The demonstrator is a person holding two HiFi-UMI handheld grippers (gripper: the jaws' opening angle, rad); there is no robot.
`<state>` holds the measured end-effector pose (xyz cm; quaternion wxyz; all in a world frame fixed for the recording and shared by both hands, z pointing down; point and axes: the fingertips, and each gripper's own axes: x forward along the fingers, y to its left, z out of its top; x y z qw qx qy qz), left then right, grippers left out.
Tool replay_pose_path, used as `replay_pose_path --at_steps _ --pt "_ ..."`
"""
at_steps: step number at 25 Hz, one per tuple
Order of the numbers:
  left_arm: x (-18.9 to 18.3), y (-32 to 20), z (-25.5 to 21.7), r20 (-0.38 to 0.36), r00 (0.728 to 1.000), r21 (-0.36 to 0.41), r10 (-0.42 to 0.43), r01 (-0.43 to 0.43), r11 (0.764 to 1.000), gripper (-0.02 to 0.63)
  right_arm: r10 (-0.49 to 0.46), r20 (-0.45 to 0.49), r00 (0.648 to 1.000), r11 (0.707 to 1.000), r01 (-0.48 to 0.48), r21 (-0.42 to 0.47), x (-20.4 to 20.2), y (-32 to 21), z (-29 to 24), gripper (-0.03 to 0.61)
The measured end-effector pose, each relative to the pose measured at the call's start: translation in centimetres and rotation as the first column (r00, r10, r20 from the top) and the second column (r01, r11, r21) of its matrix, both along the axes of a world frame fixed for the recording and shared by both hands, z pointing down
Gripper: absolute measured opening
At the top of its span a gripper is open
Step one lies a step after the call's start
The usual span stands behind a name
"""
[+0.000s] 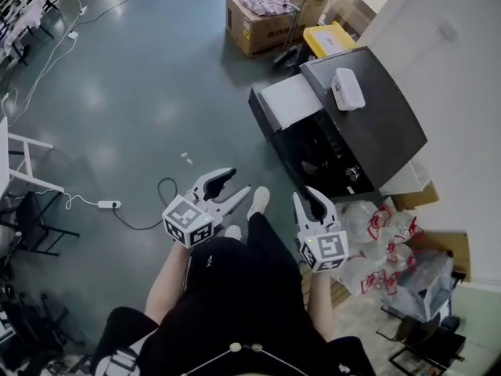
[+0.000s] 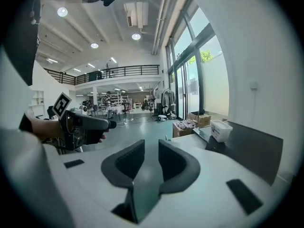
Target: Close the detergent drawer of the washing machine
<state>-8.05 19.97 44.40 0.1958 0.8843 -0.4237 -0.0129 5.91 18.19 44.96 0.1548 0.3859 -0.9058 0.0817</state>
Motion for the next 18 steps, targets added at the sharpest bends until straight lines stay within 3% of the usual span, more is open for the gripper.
replay_pose_path --at_steps 6,11,18 --pt "-0.8 -4.1 1.4 -0.01 0.999 -0.041 -0.035 0.035 0.999 0.204 -0.044 0.004 0.999 0.998 0.044 -0.047 -1.0 -4.0 2.2 0.103" --pt "-0.4 -8.9 3.3 -0.103 0.994 -0.143 -0.023 0.008 0.99 0.228 -0.111 -0.025 0.993 0.99 0.109 -0.088 -2.1 -8.2 4.3 0.101" --pt "0.4 -16.6 6.5 -0.187 0.98 -0.249 -0.067 0.019 0.968 0.23 -0.202 -0.019 0.979 0.968 0.197 -0.152 -3.2 -14.4 6.9 0.096"
